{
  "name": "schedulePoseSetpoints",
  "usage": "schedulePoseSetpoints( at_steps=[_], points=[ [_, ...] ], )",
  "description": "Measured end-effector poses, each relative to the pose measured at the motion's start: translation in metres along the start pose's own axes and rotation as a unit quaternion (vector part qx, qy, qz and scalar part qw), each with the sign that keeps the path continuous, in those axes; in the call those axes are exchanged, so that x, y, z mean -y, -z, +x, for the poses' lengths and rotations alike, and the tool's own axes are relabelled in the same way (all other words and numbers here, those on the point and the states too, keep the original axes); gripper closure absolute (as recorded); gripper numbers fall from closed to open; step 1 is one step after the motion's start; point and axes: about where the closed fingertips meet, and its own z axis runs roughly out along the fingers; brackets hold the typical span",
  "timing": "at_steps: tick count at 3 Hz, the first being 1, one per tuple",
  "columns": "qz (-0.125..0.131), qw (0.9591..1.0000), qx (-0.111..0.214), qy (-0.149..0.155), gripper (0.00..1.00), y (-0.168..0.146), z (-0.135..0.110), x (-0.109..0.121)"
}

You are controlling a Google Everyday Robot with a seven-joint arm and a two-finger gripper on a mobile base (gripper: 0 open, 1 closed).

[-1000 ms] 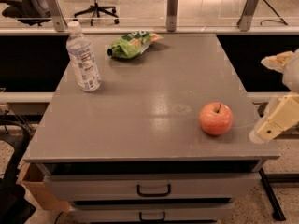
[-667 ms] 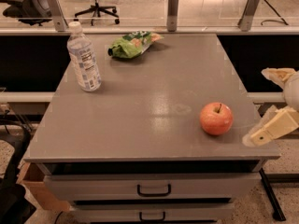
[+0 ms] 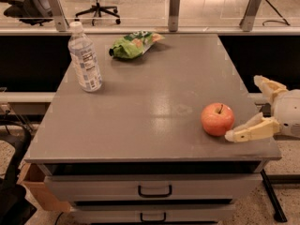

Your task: Move apple near green rice chip bag

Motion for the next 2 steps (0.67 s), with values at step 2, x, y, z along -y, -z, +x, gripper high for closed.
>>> schedulePoseSetpoints(
  at_steps=[2],
  points=[
    [-0.01, 0.9993, 0.029, -0.019, 0.0, -0.0086, -0.0135, -0.0108]
  ],
)
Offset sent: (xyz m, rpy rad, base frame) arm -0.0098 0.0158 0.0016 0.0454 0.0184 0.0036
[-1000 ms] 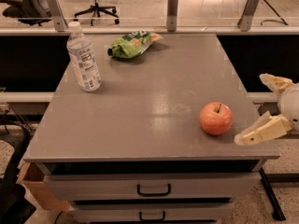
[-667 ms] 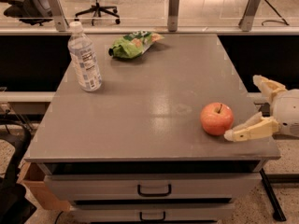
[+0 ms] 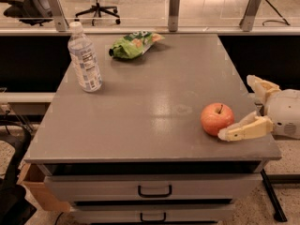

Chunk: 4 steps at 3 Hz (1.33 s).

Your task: Move apple near green rice chip bag

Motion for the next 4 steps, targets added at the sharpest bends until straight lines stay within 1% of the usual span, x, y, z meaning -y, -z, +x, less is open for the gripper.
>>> schedulePoseSetpoints(
  at_steps=[1, 2, 3, 4],
  points=[
    [0.001, 1.0, 0.002, -0.007, 0.0, -0.005, 0.012, -0.019],
    [-0.007, 0.9993, 0.033, -0.019, 0.0, -0.018, 0.021, -0.034],
    [-0.023, 0.9971, 0.066, -0.031, 0.0, -0.037, 0.023, -0.048],
    [-0.026, 0.9968, 0.069, -0.031, 0.13, -0.04, 0.022, -0.049]
  ],
)
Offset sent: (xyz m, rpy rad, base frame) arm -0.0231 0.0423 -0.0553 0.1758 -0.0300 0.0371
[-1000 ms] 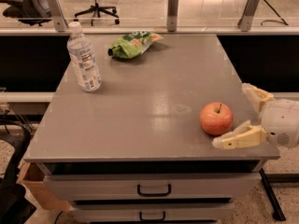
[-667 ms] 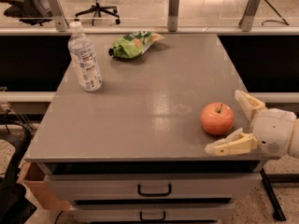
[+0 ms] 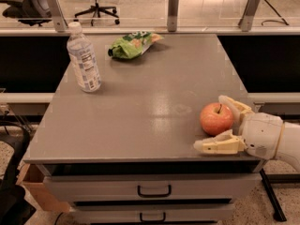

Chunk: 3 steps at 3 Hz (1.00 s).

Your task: Move apple near green rice chip bag

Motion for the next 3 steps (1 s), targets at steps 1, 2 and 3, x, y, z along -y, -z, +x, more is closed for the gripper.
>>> schedulePoseSetpoints(
  at_steps=[1, 2, 3],
  points=[
    [-0.002, 1.0, 0.0, 0.001, 0.37, -0.0017, -0.0011, -0.0011],
    [-0.004, 1.0, 0.0, 0.002, 0.6, -0.0034, -0.0023, -0.0023],
    [-0.006, 1.0, 0.001, 0.003, 0.83, -0.0051, -0.0035, -0.0034]
  ],
)
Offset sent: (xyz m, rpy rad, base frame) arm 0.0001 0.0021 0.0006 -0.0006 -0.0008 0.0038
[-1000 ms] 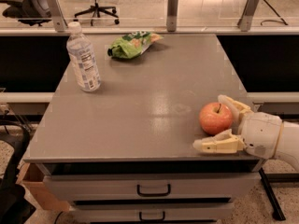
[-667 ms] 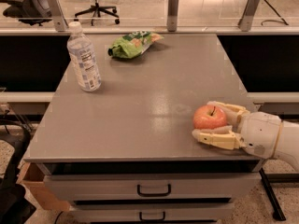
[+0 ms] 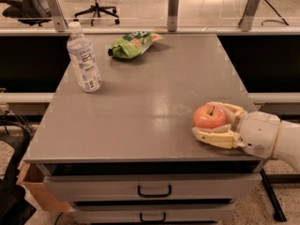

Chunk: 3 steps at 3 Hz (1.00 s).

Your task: Move apple near green rice chip bag

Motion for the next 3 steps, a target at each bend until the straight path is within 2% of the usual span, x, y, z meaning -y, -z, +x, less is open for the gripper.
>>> schedulePoseSetpoints(
  at_steps=[1, 2, 3],
  points=[
    [0.001, 1.0, 0.002, 0.0, 1.0, -0.004, -0.005, 0.001],
    [0.011, 0.9994, 0.033, 0.001, 1.0, -0.02, -0.037, 0.022],
    [0.031, 0.998, 0.056, 0.004, 1.0, -0.05, -0.081, 0.066]
  ],
)
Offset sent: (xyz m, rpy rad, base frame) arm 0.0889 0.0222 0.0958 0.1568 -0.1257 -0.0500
